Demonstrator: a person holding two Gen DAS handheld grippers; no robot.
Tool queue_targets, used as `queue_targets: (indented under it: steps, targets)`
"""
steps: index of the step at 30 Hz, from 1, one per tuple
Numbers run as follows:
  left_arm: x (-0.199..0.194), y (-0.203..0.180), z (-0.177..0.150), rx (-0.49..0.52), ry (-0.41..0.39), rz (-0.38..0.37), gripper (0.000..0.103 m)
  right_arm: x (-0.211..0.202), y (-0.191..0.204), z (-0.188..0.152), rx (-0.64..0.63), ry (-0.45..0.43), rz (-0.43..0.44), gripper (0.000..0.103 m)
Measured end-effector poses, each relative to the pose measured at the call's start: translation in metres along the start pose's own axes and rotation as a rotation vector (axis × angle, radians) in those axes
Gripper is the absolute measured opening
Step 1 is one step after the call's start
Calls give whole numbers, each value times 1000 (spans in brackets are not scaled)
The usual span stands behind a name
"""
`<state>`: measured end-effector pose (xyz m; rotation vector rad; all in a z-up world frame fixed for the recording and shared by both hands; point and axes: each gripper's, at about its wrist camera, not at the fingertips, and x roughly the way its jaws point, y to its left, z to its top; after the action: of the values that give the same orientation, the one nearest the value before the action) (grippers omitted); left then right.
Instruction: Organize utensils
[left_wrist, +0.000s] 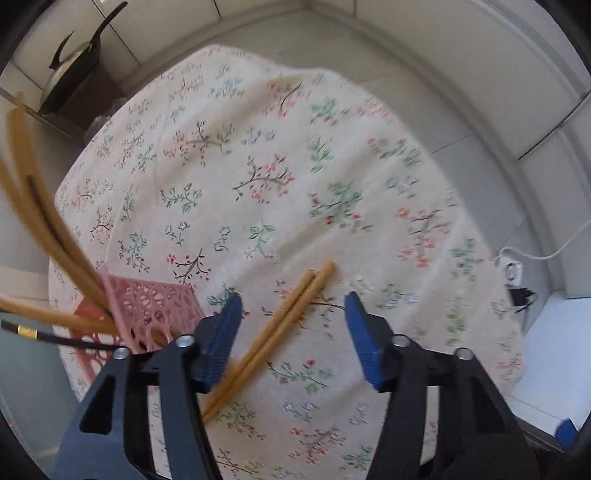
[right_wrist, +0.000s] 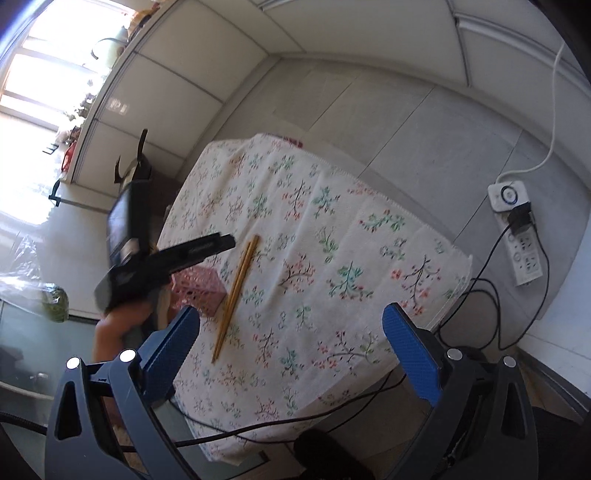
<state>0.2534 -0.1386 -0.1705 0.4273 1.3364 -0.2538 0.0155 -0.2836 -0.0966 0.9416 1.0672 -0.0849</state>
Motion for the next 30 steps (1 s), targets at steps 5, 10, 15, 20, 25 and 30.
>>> queue_targets:
  steps: [5, 10, 15, 20, 25, 30]
  targets:
    - [26, 5, 5, 2, 42, 37, 37, 5, -3, 1, 21, 41, 32, 96]
    - [36, 8, 5, 4, 48, 37, 34, 7, -5, 2, 35, 61, 37, 96]
    - [44, 14, -3, -21, 102, -42, 12, 8, -8, 4, 54, 62, 25, 96]
    - [27, 9, -30, -18, 26, -110, 7, 9, -15, 8, 80, 42, -3, 96]
    - [-27, 12, -77, -22, -170, -119, 7, 24, -12, 12, 61, 37, -93, 96]
    - [-97, 23, -137, -55, -319, -136, 7, 71, 35, 34, -116, 80, -202, 96]
